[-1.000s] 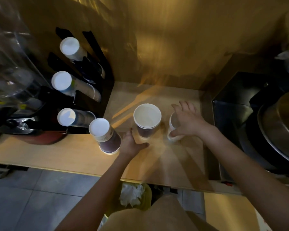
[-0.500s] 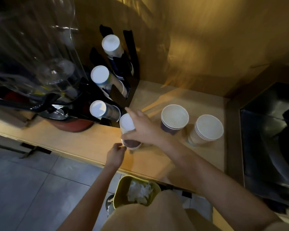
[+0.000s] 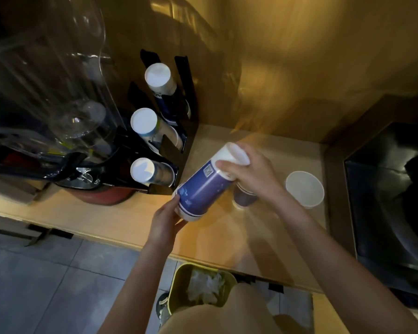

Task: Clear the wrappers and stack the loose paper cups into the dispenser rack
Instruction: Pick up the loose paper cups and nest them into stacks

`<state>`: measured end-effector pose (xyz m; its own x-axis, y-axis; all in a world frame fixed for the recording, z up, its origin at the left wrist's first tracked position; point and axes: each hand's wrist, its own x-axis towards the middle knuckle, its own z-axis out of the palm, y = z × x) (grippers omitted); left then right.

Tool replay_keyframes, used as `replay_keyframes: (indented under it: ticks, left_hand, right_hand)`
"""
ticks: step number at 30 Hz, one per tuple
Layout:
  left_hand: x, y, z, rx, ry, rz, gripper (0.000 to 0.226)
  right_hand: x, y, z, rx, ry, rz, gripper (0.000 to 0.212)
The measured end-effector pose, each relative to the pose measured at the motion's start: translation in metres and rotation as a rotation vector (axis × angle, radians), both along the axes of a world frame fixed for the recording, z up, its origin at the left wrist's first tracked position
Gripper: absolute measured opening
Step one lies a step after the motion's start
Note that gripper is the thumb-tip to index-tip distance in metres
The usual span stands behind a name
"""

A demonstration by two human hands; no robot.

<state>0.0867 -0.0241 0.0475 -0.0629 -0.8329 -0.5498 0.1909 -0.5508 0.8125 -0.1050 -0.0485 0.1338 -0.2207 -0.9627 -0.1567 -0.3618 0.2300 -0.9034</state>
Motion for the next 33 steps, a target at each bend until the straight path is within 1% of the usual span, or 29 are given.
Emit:
replay_keyframes:
  ticks: [2,5,7,9,11,12,15,16,17,19,21,27,33]
  left_hand:
    - [-0.003,-0.001,0.016,-0.052,0.069,-0.007,0.034]
    - [-0.008,-0.002,0.035,-0.108,0.127,0.022,0.045]
    - [-0.008,-0.001,0.042,-0.158,0.119,0.021,0.045]
    - [-0.004,0.000,0.048,-0.217,0.068,0.028,0.038]
    - [0.002,0.000,0.053,-0.284,0.007,0.013,0.029]
    - [0.005,0.000,0.055,-0.311,-0.016,0.000,0.026]
    - [0.010,0.000,0.064,-0.388,-0.022,-0.009,0.026]
    - [0.009,0.000,0.067,-0.410,-0.018,-0.020,0.024]
    - [0.008,0.000,0.068,-0.424,-0.019,-0.033,0.022]
    - [0.003,0.001,0.069,-0.425,-0.031,-0.047,0.022]
    - [-0.001,0.001,0.066,-0.405,-0.053,-0.051,0.024]
    - [-0.013,0.003,0.057,-0.294,-0.077,-0.025,0.023]
    - [-0.030,0.004,0.055,-0.256,-0.074,-0.020,0.022]
  right_hand:
    - [-0.017,0.003,0.008,0.002,-0.090,-0.057,0.043]
    - [-0.035,0.013,0.005,0.087,-0.237,-0.075,0.032]
    - [-0.043,0.021,-0.001,0.152,-0.328,-0.017,0.034]
    - [-0.049,0.029,-0.001,0.175,-0.323,0.078,0.039]
    - [-0.050,0.030,0.005,0.178,-0.231,0.208,0.043]
    - [-0.050,0.028,0.009,0.183,-0.108,0.284,0.047]
    - [-0.032,0.021,0.027,0.166,0.462,0.517,0.068]
    - [-0.021,0.020,0.031,0.130,0.596,0.576,0.075]
    - [-0.010,0.019,0.031,0.089,0.670,0.622,0.081]
    - [0.011,0.020,0.027,0.004,0.735,0.667,0.088]
    - [0.020,0.019,0.019,-0.037,0.772,0.672,0.089]
    - [0.010,0.023,0.008,-0.004,0.806,0.665,0.087]
    - [-0.005,0.029,0.012,0.004,0.821,0.639,0.080]
